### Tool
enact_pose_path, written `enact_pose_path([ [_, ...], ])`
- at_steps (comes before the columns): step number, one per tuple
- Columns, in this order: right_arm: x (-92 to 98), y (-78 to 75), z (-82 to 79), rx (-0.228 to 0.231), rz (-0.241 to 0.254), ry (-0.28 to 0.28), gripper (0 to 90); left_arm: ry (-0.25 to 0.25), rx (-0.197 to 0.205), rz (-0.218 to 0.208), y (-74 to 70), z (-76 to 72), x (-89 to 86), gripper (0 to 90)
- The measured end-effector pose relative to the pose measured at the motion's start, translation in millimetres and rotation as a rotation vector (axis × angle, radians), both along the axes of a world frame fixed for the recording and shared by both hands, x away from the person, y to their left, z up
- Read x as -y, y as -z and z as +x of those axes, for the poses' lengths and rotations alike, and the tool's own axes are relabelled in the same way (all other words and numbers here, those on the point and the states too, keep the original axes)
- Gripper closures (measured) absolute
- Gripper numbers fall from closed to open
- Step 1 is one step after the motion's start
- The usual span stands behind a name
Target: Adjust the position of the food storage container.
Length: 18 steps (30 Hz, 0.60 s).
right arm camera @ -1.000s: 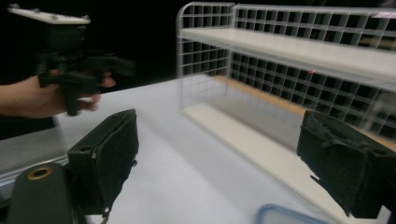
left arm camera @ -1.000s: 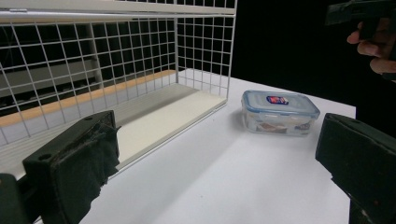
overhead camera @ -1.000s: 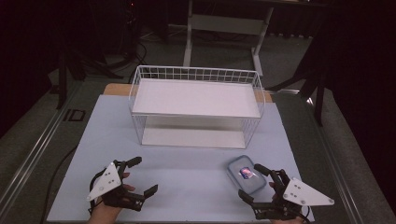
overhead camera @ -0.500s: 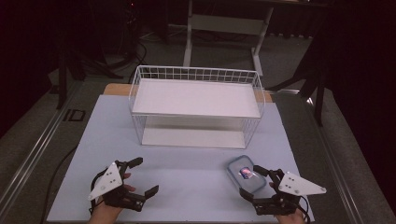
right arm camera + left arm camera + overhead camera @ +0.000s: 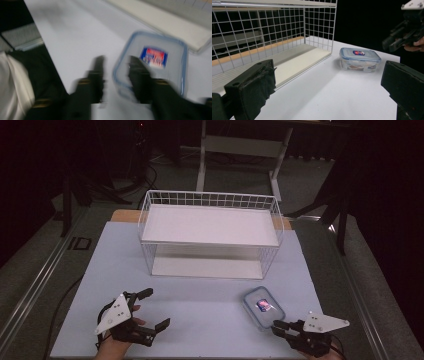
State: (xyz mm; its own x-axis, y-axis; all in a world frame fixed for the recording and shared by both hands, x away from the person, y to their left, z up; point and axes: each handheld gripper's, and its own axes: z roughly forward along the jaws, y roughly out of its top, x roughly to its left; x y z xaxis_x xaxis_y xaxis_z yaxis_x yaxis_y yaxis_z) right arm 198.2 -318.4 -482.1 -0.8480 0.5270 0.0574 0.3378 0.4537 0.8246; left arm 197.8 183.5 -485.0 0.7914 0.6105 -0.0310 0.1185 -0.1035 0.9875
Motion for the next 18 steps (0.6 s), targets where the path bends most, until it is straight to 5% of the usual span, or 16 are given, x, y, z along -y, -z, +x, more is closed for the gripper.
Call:
enact_pose_path([
  [8, 12.6, 24.3, 5.4, -0.060, -0.111, 0.042, 90.0, -0.002, 0.002, 0.005, -0.1, 0.0, 0.3, 0.4],
  [14, 19.3, 22.2, 20.1, -0.049, -0.104, 0.141, 90.0, -0.002, 0.000, 0.007, 0.3, 0.4, 1.3, 0.4],
  [18, 18.7, 18.8, 27.9, -0.039, -0.130, 0.152, 90.0, -0.002, 0.001, 0.011, 0.4, 0.1, 1.4, 0.4],
])
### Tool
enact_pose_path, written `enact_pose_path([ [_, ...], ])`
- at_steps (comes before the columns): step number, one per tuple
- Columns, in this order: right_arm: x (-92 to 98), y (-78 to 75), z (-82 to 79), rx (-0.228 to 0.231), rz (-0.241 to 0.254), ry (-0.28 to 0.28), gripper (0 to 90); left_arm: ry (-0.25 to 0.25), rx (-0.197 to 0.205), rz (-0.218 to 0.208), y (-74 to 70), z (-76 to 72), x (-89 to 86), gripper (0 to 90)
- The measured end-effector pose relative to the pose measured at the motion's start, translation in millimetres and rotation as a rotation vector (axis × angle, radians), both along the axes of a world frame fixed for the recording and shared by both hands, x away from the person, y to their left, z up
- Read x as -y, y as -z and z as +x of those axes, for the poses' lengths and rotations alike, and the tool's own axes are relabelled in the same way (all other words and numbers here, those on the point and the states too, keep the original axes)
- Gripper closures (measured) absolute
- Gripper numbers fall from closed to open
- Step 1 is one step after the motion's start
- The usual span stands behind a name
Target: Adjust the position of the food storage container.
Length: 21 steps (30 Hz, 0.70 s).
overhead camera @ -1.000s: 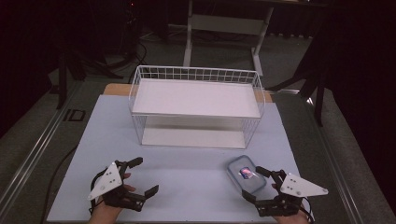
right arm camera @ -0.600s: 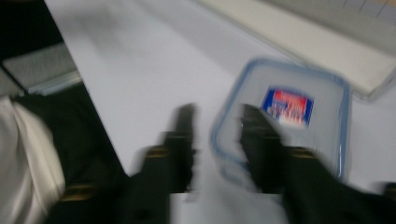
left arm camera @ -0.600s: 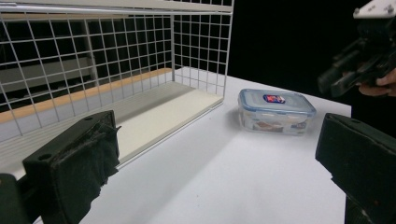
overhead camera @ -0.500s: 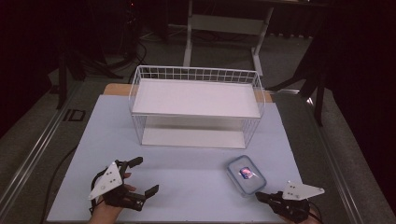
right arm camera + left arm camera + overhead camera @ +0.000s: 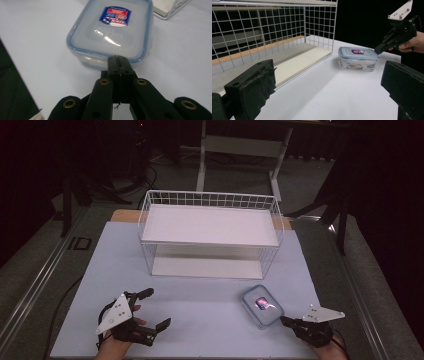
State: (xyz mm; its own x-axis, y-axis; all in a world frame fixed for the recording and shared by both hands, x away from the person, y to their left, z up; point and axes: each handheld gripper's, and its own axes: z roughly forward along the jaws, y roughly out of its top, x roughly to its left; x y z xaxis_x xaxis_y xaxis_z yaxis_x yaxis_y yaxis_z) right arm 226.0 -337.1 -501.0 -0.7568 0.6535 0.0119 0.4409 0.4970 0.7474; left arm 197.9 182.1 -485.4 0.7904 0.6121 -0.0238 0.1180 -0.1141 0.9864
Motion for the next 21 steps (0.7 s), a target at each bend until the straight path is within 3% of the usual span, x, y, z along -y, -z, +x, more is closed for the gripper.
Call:
enact_pose_path([
  [6, 2.9, 6.1, -1.1, -0.013, 0.028, -0.030, 90.0, -0.004, 0.004, -0.003, -0.5, -0.5, -1.4, 0.4],
  [11, 7.3, 15.9, 3.5, -0.047, -0.022, 0.018, 90.0, -0.001, 0.006, 0.002, -0.5, -0.5, 0.0, 0.4],
  [21, 1.8, 20.0, 26.5, -0.069, -0.032, 0.065, 90.0, -0.004, 0.001, 0.002, 0.2, -0.3, -0.1, 0.4],
])
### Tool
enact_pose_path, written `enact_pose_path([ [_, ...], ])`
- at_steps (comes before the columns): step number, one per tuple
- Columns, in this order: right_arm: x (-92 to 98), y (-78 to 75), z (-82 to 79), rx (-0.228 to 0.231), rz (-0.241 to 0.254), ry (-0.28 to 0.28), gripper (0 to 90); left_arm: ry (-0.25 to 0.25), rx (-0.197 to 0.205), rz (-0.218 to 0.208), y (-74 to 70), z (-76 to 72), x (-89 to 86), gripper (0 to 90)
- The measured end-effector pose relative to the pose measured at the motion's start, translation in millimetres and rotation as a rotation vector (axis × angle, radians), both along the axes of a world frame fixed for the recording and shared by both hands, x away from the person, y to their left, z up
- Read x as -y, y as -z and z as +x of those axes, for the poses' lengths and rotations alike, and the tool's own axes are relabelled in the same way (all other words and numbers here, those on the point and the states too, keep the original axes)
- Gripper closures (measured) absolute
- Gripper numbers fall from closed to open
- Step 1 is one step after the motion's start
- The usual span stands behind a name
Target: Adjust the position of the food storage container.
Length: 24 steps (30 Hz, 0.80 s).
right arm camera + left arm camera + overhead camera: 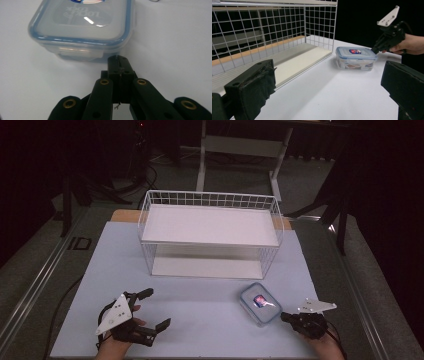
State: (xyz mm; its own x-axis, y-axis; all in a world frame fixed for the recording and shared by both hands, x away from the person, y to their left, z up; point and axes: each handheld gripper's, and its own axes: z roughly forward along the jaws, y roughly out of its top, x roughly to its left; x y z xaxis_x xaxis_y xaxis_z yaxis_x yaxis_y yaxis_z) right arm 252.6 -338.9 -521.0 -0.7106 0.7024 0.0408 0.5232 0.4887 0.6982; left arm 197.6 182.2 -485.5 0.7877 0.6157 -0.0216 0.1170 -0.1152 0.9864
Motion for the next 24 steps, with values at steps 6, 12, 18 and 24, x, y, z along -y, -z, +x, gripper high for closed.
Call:
enact_pose_path([
  [6, -12.3, -2.4, 23.7, 0.000, -0.013, -0.002, 90.0, 0.001, 0.001, 0.002, 0.0, -0.2, 0.7, 0.4],
  [12, -32.1, -0.4, 37.3, 0.000, -0.043, -0.020, 90.0, 0.002, 0.002, 0.007, -0.1, -1.2, 0.5, 0.4],
  [18, -23.0, 1.2, 26.8, -0.025, -0.025, -0.011, 90.0, -0.005, 0.001, 0.007, 0.3, -2.1, -1.8, 0.4],
  [24, -15.4, -2.2, 5.5, -0.056, 0.040, -0.022, 90.0, -0.009, 0.001, 0.007, 0.1, -2.8, -1.2, 0.4],
])
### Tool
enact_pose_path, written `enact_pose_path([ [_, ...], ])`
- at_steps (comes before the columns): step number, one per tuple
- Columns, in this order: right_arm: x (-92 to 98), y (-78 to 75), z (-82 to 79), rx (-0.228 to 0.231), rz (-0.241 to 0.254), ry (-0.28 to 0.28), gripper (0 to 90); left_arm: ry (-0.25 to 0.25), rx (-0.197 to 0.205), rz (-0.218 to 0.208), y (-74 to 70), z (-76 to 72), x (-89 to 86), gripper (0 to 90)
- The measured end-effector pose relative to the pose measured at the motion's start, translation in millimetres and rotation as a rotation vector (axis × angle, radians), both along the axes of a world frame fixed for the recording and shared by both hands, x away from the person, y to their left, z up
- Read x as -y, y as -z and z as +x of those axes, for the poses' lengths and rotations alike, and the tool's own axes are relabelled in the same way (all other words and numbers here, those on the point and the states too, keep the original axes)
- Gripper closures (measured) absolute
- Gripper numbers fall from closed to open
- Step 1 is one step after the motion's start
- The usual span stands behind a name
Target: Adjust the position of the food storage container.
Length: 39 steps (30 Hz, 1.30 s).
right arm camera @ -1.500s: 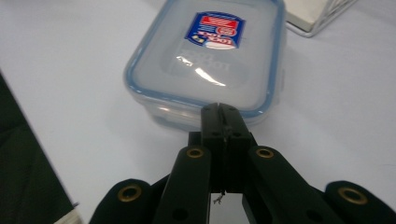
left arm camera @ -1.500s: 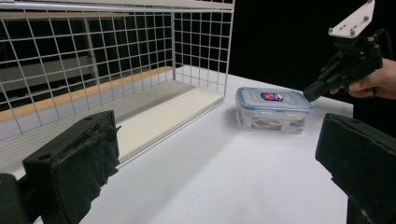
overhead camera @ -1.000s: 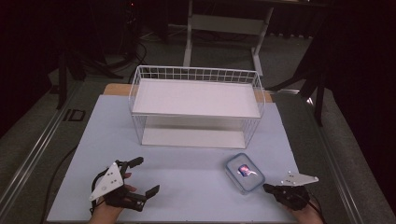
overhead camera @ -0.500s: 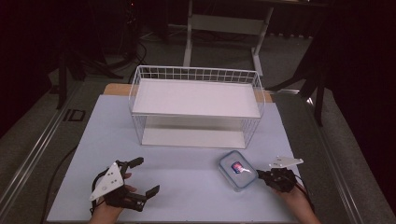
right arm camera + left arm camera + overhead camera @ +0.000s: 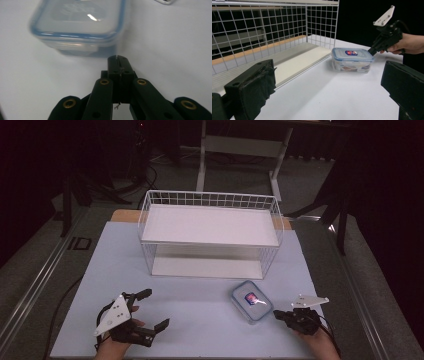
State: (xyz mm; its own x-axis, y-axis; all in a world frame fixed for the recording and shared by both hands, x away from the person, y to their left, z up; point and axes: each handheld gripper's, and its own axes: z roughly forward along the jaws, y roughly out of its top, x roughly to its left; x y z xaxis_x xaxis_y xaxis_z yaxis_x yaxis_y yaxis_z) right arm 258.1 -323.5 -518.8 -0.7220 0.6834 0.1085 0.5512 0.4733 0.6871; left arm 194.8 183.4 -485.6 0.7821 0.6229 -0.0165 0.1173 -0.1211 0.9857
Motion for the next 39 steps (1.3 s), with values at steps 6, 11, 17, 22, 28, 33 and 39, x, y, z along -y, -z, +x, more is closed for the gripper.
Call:
enact_pose_path([
  [6, -11.7, -0.6, 7.7, -0.005, -0.012, -0.015, 90.0, 0.001, -0.002, 0.002, 0.6, 0.4, 1.1, 0.4],
  [11, -18.0, -0.3, 18.9, 0.001, -0.019, 0.001, 90.0, 0.001, -0.002, 0.000, 0.5, 0.4, 0.3, 0.4],
  [17, -36.4, -2.2, 42.7, 0.017, -0.036, -0.004, 90.0, 0.004, -0.002, 0.003, 0.7, 0.2, 1.2, 0.4],
  [22, -50.6, -1.6, 57.4, 0.027, -0.045, -0.006, 90.0, 0.005, -0.004, 0.002, 0.6, 0.2, 0.6, 0.4],
  [28, -70.7, 0.8, 70.1, 0.031, -0.044, -0.016, 90.0, 0.003, -0.009, 0.003, 0.9, 0.4, 0.5, 0.4],
  [33, -89.6, 3.4, 77.2, 0.031, -0.044, -0.037, 90.0, 0.005, -0.010, 0.009, 1.2, 0.0, 1.7, 0.4],
  [39, -109.4, 4.2, 83.8, 0.037, -0.034, -0.058, 90.0, 0.007, -0.014, 0.006, 1.7, 0.2, 1.7, 0.4],
])
